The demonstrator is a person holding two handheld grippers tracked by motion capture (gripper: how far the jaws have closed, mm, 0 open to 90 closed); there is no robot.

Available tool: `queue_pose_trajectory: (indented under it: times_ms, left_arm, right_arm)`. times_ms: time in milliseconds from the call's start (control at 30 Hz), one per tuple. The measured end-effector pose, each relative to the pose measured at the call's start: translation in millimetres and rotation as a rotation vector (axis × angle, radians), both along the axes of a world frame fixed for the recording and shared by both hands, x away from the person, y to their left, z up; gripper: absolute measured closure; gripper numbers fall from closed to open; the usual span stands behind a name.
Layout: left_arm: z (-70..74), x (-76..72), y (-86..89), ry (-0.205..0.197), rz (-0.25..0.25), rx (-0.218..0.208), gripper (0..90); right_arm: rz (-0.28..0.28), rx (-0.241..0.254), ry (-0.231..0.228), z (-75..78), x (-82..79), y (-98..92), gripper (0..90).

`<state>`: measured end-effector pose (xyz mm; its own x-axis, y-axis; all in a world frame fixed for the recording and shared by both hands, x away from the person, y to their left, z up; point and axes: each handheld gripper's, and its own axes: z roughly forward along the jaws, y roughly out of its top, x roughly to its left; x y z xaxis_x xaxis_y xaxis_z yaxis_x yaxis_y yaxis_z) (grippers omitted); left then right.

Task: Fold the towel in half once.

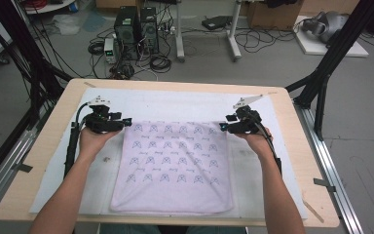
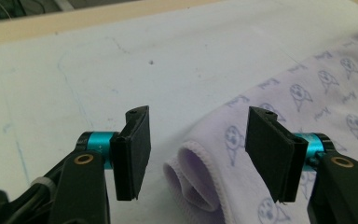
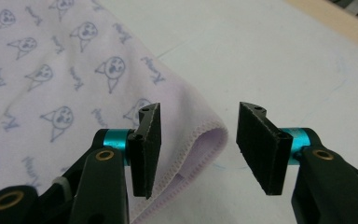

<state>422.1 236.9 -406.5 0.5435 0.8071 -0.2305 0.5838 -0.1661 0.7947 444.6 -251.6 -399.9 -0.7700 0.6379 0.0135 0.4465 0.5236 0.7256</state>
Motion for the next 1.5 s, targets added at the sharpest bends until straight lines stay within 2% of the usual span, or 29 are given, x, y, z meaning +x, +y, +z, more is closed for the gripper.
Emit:
queue_pose_trajectory:
  times_ms: [67, 100, 133, 200, 267, 333, 400, 467, 533, 600, 633, 700, 800, 833, 900, 967, 1033, 1100, 1167, 1233, 1267, 1333, 1367, 1433, 1500]
  left_arm:
    - [-8.5, 3.0, -1.7, 0.046, -0.034, 0.009, 59.1]
    - [-10.0, 2.2, -2.4, 0.042, -0.057, 0.021, 71.6]
    - [-9.9, -0.2, -2.9, 0.022, -0.073, 0.018, 80.3]
    - [-5.3, -6.4, -1.2, -0.008, -0.085, 0.010, 85.0]
    - [1.9, -16.0, 2.0, -0.042, -0.101, 0.015, 85.5]
    - [6.4, -31.4, 5.7, -0.074, -0.123, -0.009, 85.4]
    - [5.4, -49.3, 7.5, -0.094, -0.150, 0.027, 85.0]
    - [-1.0, -67.7, 8.7, -0.098, -0.174, 0.039, 84.2]
    - [-10.2, -85.1, 9.6, -0.085, -0.201, 0.056, 82.8]
    - [-19.5, -100.0, 11.4, -0.066, -0.222, 0.067, 78.8]
    - [-22.1, -105.1, 12.4, -0.058, -0.228, 0.088, 74.5]
    - [-22.2, -110.6, 16.7, -0.056, -0.219, 0.088, 60.3]
    - [-12.1, -106.2, 21.3, -0.080, -0.187, 0.060, 50.5]
    - [-8.0, -102.5, 20.9, -0.088, -0.181, 0.042, 50.7]
    - [-1.5, -94.2, 17.6, -0.115, -0.174, 0.043, 53.1]
    - [0.3, -84.4, 11.6, -0.114, -0.181, 0.050, 59.9]
    - [-2.9, -74.7, 4.1, -0.098, -0.189, 0.061, 62.3]
    - [-9.7, -67.1, -2.7, -0.074, -0.203, 0.094, 61.6]
    - [-18.1, -62.2, -7.9, -0.021, -0.221, 0.114, 55.7]
    - [-25.0, -60.3, -12.0, 0.025, -0.254, 0.165, 59.8]
    - [-26.7, -59.9, -13.0, 0.029, -0.267, 0.174, 67.1]
    - [-26.1, -59.8, -14.6, 0.010, -0.273, 0.182, 80.5]
    - [-25.8, -60.0, -15.0, 0.004, -0.273, 0.180, 84.3]
    - [-24.8, -60.4, -14.2, -0.004, -0.274, 0.181, 86.0]
    - [-21.0, -61.3, -11.0, -0.027, -0.257, 0.166, 86.3]
  right_arm:
    - [0.000, -0.008, 0.045, -7.2, 3.8, 0.8, 59.6]
    - [0.005, -0.011, 0.059, -9.2, 4.4, 1.6, 67.5]
    - [0.026, -0.008, 0.070, -9.5, 4.2, 2.3, 76.8]
    - [0.046, -0.022, 0.049, -3.2, -1.0, 4.4, 83.7]
    - [0.060, -0.003, 0.031, 6.7, -8.4, 3.3, 85.0]
    - [0.081, 0.019, 0.013, 15.9, -18.7, 1.5, 85.0]
    - [0.121, 0.044, 0.000, 22.8, -36.0, -2.4, 85.0]
    - [0.139, 0.044, -0.006, 22.3, -52.2, -5.4, 84.9]
    - [0.164, 0.038, 0.017, 14.6, -68.1, -9.0, 83.9]
    - [0.173, 0.010, 0.057, 2.9, -80.0, -14.2, 79.9]
    - [0.188, 0.011, 0.094, -2.7, -84.3, -17.3, 75.0]
    - [0.191, -0.003, 0.111, -6.6, -90.4, -22.6, 69.4]
    - [0.171, 0.034, 0.044, 4.1, -91.9, -26.3, 65.1]
    - [0.160, 0.039, 0.023, 8.3, -89.7, -25.5, 63.5]
    - [0.160, 0.041, 0.008, 13.0, -83.4, -20.6, 62.3]
    - [0.167, 0.036, -0.005, 13.7, -77.2, -13.7, 62.0]
    - [0.178, 0.020, 0.011, 9.3, -71.5, -6.5, 61.3]
    - [0.194, -0.004, 0.040, 1.8, -66.3, -1.6, 60.8]
    - [0.201, -0.024, 0.075, -4.8, -62.8, 1.4, 60.4]
    - [0.216, -0.026, 0.098, -8.7, -61.1, 2.7, 61.9]
    - [0.224, -0.028, 0.107, -9.9, -60.8, 3.3, 64.1]
    - [0.238, -0.030, 0.127, -12.0, -59.8, 5.0, 71.7]
    - [0.251, -0.035, 0.146, -14.0, -59.6, 7.0, 76.3]
    - [0.271, -0.050, 0.171, -16.3, -59.7, 10.2, 84.7]
    - [0.281, -0.045, 0.155, -14.4, -59.6, 9.8, 88.8]
